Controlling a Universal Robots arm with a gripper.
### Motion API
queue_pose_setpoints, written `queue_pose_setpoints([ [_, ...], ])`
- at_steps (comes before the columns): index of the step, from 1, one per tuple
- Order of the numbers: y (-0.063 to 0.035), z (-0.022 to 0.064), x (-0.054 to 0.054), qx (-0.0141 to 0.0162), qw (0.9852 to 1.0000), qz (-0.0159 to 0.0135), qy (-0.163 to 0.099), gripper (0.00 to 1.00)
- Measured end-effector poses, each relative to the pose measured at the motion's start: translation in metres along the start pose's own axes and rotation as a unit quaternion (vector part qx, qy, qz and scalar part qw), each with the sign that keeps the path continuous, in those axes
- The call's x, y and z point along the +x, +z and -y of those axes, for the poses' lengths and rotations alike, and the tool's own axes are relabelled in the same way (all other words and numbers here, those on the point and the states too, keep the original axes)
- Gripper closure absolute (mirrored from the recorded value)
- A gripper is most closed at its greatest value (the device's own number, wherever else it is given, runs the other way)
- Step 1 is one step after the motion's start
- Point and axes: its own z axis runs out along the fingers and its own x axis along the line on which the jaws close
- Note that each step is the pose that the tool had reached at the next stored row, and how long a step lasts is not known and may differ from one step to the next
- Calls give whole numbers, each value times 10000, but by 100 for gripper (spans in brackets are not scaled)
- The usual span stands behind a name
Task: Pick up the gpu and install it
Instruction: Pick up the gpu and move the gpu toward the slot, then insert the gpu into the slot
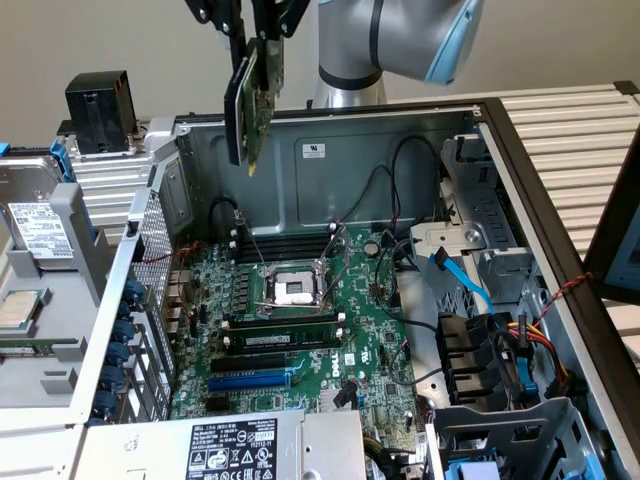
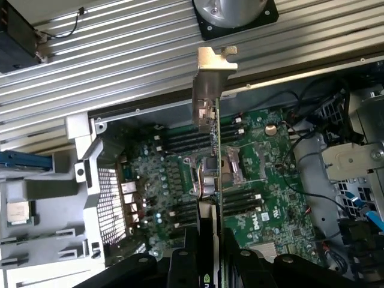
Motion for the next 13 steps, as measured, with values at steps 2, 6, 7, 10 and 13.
queue_pose_setpoints([
  [2, -5, -3, -64, 4, 10000, -15, 1, 73],
  [6, -9, -16, -143, 19, 10000, -72, 9, 73],
  [7, -9, -16, -143, 19, 10000, -72, 9, 73],
  [10, -9, -16, -143, 19, 10000, -73, 10, 73],
  [13, -9, -16, -143, 19, 10000, -73, 10, 73],
])
